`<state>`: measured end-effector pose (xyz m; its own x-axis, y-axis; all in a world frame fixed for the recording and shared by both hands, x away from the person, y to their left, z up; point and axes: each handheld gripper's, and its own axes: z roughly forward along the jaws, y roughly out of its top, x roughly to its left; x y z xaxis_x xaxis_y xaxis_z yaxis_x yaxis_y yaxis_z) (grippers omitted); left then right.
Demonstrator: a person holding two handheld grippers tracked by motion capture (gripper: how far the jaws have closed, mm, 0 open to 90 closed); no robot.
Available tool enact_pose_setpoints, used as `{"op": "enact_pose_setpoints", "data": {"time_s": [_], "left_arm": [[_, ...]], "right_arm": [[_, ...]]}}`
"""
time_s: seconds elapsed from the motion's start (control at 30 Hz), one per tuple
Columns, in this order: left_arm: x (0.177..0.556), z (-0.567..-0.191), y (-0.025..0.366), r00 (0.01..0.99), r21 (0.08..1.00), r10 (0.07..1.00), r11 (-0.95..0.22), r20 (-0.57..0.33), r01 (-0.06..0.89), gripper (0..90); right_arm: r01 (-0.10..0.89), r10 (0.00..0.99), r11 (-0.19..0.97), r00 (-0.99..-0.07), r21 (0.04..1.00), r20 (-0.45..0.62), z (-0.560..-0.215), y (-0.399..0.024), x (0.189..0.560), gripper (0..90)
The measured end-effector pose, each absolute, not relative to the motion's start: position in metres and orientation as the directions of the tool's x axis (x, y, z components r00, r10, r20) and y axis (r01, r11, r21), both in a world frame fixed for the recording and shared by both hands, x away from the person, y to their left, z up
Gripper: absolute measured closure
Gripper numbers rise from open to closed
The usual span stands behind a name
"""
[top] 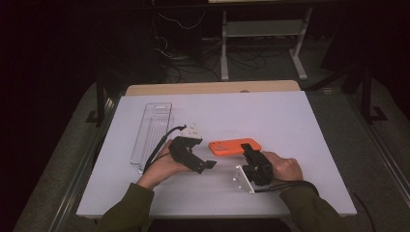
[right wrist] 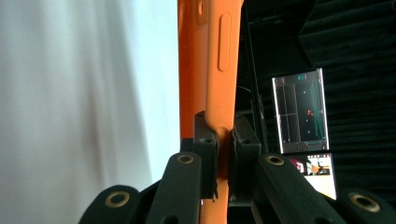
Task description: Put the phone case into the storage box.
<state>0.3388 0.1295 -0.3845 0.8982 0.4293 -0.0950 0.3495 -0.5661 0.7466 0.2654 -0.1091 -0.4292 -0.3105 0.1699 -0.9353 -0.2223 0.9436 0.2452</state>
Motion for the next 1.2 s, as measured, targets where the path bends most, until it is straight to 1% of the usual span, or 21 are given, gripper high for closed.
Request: {"op": "enact_pose_setpoints", "data": {"time_s": [0.07,0.17,0.2,0.43,0.6,0.7,0.97,1.17,1.2], "left_arm": [[0.339,-0.385,0.13,0.898,0.744,0.43,-0.57,-0.09,0.348,0.0],[0.338,-0.386,0.13,0.894,0.744,0.436,-0.563,-0.102,0.36,0.0],[0.339,-0.386,0.129,0.894,0.745,0.436,-0.563,-0.101,0.358,0.0],[0.339,-0.386,0.13,0.893,0.741,0.44,-0.568,-0.095,0.359,0.0],[0.339,-0.387,0.131,0.895,0.735,0.435,-0.574,-0.099,0.361,0.0],[0.339,-0.388,0.13,0.896,0.732,0.433,-0.578,-0.1,0.361,0.0],[0.339,-0.389,0.13,0.899,0.737,0.43,-0.579,-0.088,0.349,0.0],[0.338,-0.39,0.128,0.901,0.743,0.426,-0.578,-0.078,0.337,0.0],[0.339,-0.39,0.129,0.903,0.74,0.422,-0.584,-0.073,0.333,0.0]], "right_arm": [[-0.226,0.181,0.94,-0.305,0.255,-0.935,-0.428,-0.11,0.267,82.0],[-0.221,0.193,0.937,-0.316,0.27,-0.929,-0.426,-0.112,0.268,82.0],[-0.206,0.204,0.937,-0.331,0.282,-0.921,-0.426,-0.112,0.267,81.9],[-0.193,0.241,0.927,-0.353,0.323,-0.904,-0.423,-0.115,0.269,82.0],[-0.185,0.262,0.921,-0.361,0.344,-0.895,-0.422,-0.116,0.27,81.9],[-0.185,0.291,0.91,-0.358,0.372,-0.887,-0.422,-0.116,0.271,82.0],[-0.16,0.329,0.896,-0.389,0.415,-0.86,-0.42,-0.118,0.274,81.9],[-0.144,0.365,0.882,-0.394,0.449,-0.844,-0.419,-0.12,0.275,81.9],[-0.142,0.366,0.879,-0.412,0.455,-0.834,-0.419,-0.12,0.275,81.9]]}}
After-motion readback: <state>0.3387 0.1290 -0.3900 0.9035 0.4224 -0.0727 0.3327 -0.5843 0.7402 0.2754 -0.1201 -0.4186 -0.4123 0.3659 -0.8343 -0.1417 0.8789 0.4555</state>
